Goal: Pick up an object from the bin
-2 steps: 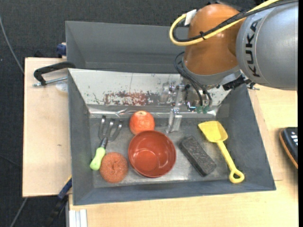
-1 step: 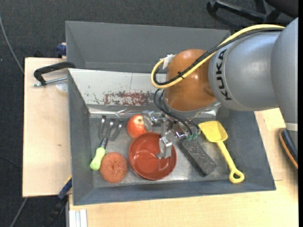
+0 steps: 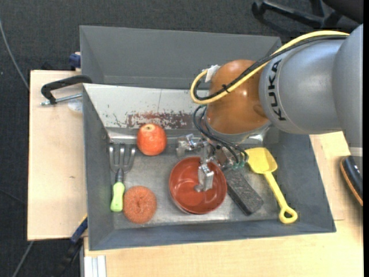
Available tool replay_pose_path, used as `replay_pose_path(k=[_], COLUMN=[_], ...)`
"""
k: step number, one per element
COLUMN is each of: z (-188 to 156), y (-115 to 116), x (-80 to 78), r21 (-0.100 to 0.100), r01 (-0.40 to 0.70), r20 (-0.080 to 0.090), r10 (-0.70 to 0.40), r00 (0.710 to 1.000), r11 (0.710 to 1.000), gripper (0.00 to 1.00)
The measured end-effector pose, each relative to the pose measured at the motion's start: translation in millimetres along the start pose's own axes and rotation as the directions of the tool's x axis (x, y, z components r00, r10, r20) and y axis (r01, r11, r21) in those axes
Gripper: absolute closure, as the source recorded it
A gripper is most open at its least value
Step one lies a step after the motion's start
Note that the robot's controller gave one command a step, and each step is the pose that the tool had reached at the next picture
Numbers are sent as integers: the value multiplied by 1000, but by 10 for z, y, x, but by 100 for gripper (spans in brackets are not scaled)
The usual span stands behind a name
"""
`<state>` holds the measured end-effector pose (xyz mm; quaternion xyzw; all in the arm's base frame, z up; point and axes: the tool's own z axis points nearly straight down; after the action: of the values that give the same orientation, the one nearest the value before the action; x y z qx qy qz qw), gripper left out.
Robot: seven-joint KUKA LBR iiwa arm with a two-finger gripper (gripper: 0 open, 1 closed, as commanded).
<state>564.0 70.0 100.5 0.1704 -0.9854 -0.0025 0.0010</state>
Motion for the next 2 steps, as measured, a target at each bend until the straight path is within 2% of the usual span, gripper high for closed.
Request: replay_pose_path(k=[1,2], z=[338,315], y=[-346,-331], x=[31,19], r21=[-2,-3], r01=[-72,-70], r20=[-5,-2], r10=[72,70], r00=[997,998], r11=[997,998], gripper=[0,100])
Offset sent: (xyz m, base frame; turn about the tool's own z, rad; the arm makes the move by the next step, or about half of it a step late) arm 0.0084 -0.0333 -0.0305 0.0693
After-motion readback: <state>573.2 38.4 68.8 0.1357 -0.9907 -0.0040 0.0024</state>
